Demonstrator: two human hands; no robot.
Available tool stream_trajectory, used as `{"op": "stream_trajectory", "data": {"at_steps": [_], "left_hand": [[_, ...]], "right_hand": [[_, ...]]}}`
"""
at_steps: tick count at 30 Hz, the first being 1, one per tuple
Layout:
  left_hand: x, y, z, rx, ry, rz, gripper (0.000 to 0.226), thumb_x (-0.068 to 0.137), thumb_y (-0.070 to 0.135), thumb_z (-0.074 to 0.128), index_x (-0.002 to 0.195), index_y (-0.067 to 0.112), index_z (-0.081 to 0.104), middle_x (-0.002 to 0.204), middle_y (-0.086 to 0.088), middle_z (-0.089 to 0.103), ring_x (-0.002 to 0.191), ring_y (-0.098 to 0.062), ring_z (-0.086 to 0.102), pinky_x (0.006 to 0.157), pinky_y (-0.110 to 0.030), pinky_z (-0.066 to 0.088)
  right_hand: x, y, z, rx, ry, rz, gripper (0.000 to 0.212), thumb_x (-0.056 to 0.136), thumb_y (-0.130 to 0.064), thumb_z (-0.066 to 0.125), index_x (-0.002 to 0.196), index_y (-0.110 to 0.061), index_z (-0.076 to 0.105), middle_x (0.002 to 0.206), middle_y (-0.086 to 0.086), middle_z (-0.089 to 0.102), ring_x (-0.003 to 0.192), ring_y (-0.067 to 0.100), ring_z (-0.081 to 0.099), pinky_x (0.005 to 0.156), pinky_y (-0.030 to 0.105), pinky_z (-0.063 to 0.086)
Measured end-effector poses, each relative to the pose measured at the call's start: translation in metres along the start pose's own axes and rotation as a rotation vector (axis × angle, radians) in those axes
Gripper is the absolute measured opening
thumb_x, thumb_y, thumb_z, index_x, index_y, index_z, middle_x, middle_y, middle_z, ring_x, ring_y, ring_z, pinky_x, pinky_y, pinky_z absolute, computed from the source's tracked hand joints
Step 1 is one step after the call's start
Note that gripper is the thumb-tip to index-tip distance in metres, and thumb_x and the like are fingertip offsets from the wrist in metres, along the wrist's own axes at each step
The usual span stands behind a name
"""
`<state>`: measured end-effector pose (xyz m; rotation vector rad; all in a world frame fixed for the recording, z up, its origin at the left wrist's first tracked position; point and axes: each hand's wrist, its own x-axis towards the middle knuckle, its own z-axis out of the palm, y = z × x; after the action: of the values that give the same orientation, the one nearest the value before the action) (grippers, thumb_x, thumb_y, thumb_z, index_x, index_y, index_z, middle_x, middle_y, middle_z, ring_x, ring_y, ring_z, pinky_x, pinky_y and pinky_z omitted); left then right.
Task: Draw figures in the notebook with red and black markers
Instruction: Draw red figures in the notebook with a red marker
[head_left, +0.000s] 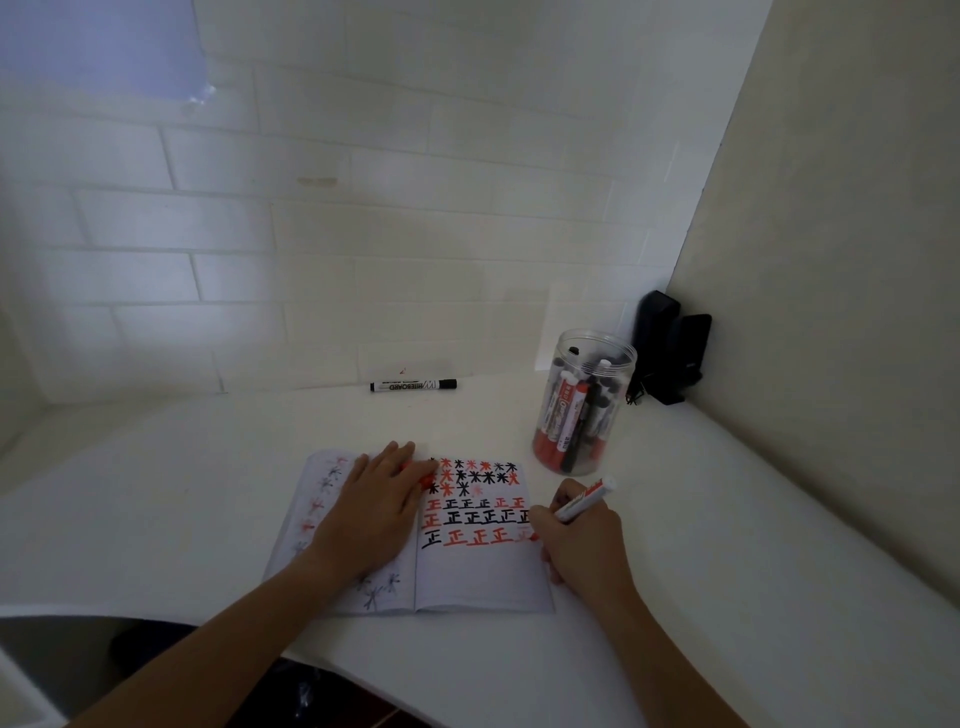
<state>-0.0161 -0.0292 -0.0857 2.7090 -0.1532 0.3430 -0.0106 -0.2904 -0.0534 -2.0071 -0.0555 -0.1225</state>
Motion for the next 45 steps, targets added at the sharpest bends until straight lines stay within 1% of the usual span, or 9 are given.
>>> {"op": "stream_trajectory", "data": {"at_steps": [3,5,8,14,19,26,31,40,45], "left_hand": [[0.001,-0.002,0.001,-0.049,0.073,0.027,0.063,0.099,0.054,0.013,0.137,0.028,0.056,0.152,-0.001,0.045,0.144,-0.019,0.036,0.121,-0.042,0.027],[0.002,0.0,-0.002,-0.088,0.165,0.1,0.05,0.101,0.048,0.029,0.125,0.023,0.064,0.131,0.002,0.057,0.123,-0.014,0.049,0.104,-0.036,0.045],[-0.001,0.007,-0.008,-0.118,0.247,0.213,0.032,0.101,0.038,0.048,0.119,0.021,0.068,0.11,0.008,0.058,0.101,-0.008,0.048,0.085,-0.023,0.044],[-0.002,0.007,-0.009,-0.162,0.178,0.271,0.026,0.095,0.023,0.066,0.12,0.028,0.066,0.111,0.012,0.061,0.102,-0.007,0.051,0.086,-0.024,0.045],[-0.002,0.008,-0.01,-0.161,0.187,0.297,0.024,0.093,0.025,0.069,0.117,0.028,0.067,0.109,0.011,0.062,0.1,-0.007,0.052,0.084,-0.026,0.048],[-0.001,0.008,-0.009,-0.147,0.168,0.346,0.025,0.093,0.026,0.069,0.118,0.028,0.068,0.107,0.011,0.061,0.099,-0.005,0.049,0.083,-0.019,0.043],[-0.002,0.01,-0.011,-0.173,0.12,0.461,0.029,0.096,0.039,0.057,0.117,0.024,0.07,0.107,0.011,0.062,0.101,-0.005,0.051,0.086,-0.018,0.042],[-0.002,0.011,-0.01,-0.187,0.126,0.438,0.031,0.097,0.04,0.055,0.121,0.024,0.068,0.109,0.012,0.06,0.103,-0.002,0.049,0.088,-0.011,0.038],[-0.003,0.012,-0.009,-0.171,0.16,0.373,0.033,0.1,0.043,0.05,0.122,0.024,0.065,0.108,0.011,0.059,0.099,-0.004,0.049,0.085,-0.014,0.038]], "right_hand": [[-0.002,-0.003,0.0,0.046,0.003,-0.023,0.036,0.089,-0.003,0.067,0.069,-0.011,0.038,0.049,0.004,0.052,0.031,0.01,0.044,0.035,0.02,0.034],[-0.003,-0.009,-0.002,0.141,-0.014,-0.083,0.033,0.092,0.0,0.068,0.072,-0.008,0.044,0.046,-0.005,0.052,0.034,0.004,0.046,0.036,0.018,0.036],[-0.009,-0.019,-0.006,0.31,-0.157,-0.195,0.019,0.093,-0.009,0.074,0.085,-0.005,0.057,0.053,0.004,0.056,0.04,0.015,0.048,0.039,0.022,0.038],[-0.02,-0.024,0.001,0.34,-0.421,-0.239,0.004,0.097,-0.01,0.07,0.101,-0.009,0.07,0.065,0.011,0.065,0.047,0.025,0.056,0.043,0.025,0.044],[-0.015,-0.018,0.007,0.329,-0.381,-0.221,0.009,0.101,-0.015,0.063,0.101,-0.012,0.071,0.083,0.013,0.073,0.047,0.029,0.059,0.041,0.026,0.044],[-0.013,-0.017,0.009,0.352,-0.299,-0.264,0.013,0.1,-0.009,0.066,0.095,-0.004,0.055,0.08,0.017,0.072,0.043,0.029,0.055,0.039,0.024,0.039],[-0.016,-0.015,0.013,0.266,-0.368,-0.283,0.009,0.095,-0.013,0.074,0.097,-0.011,0.065,0.068,0.005,0.069,0.043,0.025,0.056,0.043,0.023,0.041],[-0.01,-0.019,0.006,0.437,-0.286,-0.074,0.018,0.1,-0.029,0.063,0.106,-0.014,0.069,0.078,0.01,0.073,0.05,0.031,0.063,0.046,0.031,0.044],[-0.008,-0.008,0.004,0.009,-0.199,-0.328,0.009,0.1,-0.016,0.066,0.096,-0.022,0.071,0.064,-0.009,0.068,0.049,0.011,0.063,0.052,0.025,0.052]]}}
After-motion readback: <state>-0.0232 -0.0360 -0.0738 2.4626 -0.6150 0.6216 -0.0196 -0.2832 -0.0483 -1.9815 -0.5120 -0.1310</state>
